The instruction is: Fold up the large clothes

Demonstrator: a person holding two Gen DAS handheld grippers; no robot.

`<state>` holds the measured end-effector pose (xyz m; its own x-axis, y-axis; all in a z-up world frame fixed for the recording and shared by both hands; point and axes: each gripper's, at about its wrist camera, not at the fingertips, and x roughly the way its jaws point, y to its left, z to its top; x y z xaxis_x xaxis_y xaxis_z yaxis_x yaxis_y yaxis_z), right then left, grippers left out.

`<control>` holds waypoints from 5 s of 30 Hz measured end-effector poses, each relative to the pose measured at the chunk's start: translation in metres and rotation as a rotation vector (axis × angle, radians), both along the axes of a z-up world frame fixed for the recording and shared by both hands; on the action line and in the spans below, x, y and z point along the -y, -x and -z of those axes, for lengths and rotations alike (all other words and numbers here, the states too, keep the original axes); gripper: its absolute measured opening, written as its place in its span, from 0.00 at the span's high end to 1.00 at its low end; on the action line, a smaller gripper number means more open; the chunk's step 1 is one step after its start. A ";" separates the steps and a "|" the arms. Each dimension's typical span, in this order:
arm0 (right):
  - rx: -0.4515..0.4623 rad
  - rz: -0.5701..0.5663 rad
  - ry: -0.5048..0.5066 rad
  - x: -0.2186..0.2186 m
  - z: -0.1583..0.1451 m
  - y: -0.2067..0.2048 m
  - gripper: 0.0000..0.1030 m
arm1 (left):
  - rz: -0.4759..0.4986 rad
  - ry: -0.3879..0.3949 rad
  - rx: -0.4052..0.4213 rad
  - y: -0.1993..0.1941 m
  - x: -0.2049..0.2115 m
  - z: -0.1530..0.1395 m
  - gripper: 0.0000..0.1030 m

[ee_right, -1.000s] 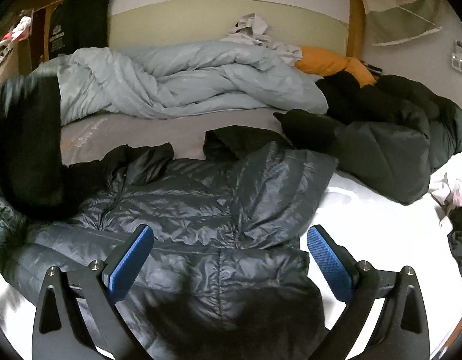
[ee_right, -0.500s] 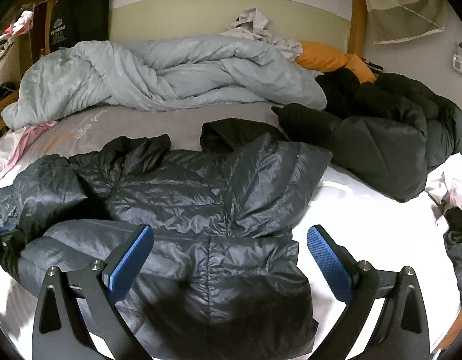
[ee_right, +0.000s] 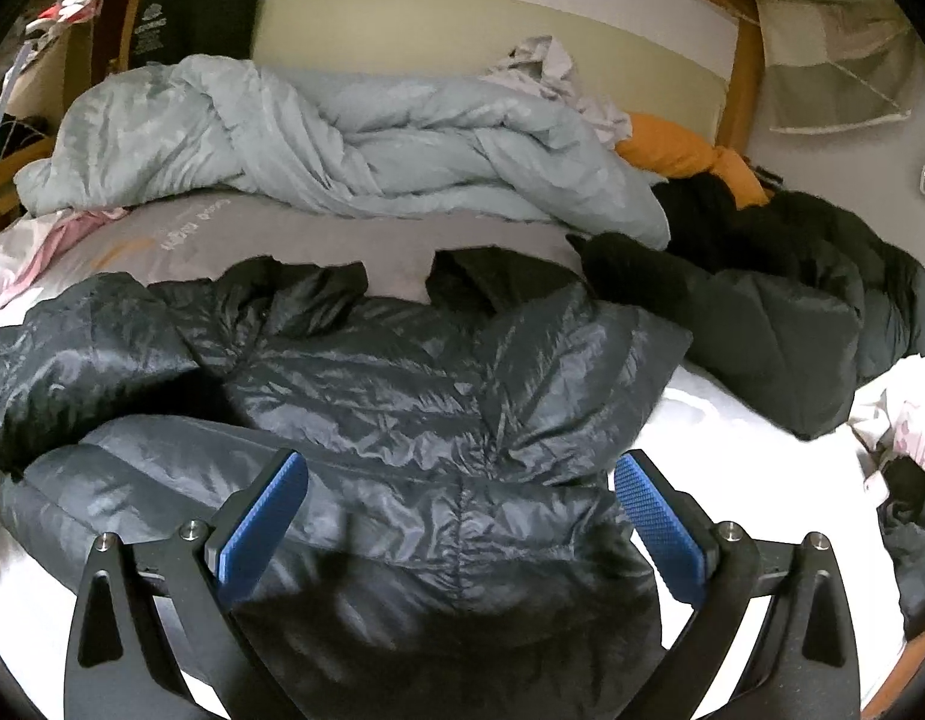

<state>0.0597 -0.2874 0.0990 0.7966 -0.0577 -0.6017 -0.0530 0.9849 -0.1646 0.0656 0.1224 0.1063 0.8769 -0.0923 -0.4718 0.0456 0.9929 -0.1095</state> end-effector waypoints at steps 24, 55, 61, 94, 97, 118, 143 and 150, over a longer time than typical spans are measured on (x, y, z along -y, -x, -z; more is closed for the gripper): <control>-0.119 -0.396 -0.100 -0.171 -0.035 -0.006 0.00 | -0.038 -0.109 -0.448 -0.056 0.005 0.091 0.30; -0.168 0.042 -0.045 -0.062 0.008 -0.023 0.04 | -0.081 0.001 -0.538 -0.059 -0.016 0.132 0.30; -0.128 0.237 -0.013 0.000 0.004 -0.014 0.04 | -0.096 0.005 -0.543 -0.059 -0.018 0.130 0.33; -0.212 -0.088 -0.323 0.007 -0.006 -0.067 0.93 | 0.165 -0.105 -0.365 -0.057 0.052 0.095 0.79; 0.028 -0.162 -0.320 -0.001 -0.051 -0.053 0.93 | 0.091 -0.136 -0.300 -0.052 0.048 0.087 0.96; -0.175 -0.156 -0.002 -0.004 0.026 0.108 0.52 | 0.153 -0.026 -0.241 -0.025 0.040 0.053 0.94; -0.333 -0.156 -0.200 0.013 0.018 0.009 0.92 | 0.431 -0.223 -0.325 -0.013 0.132 0.091 0.50; 0.267 -0.130 -0.076 -0.007 -0.066 0.029 0.93 | 0.211 -0.153 -0.255 -0.025 0.110 0.080 0.76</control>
<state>0.0307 -0.2802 0.1649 0.9248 0.0922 -0.3691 -0.1441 0.9828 -0.1156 0.0907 0.0127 0.0260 0.6987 -0.1699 -0.6950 0.2417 0.9703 0.0058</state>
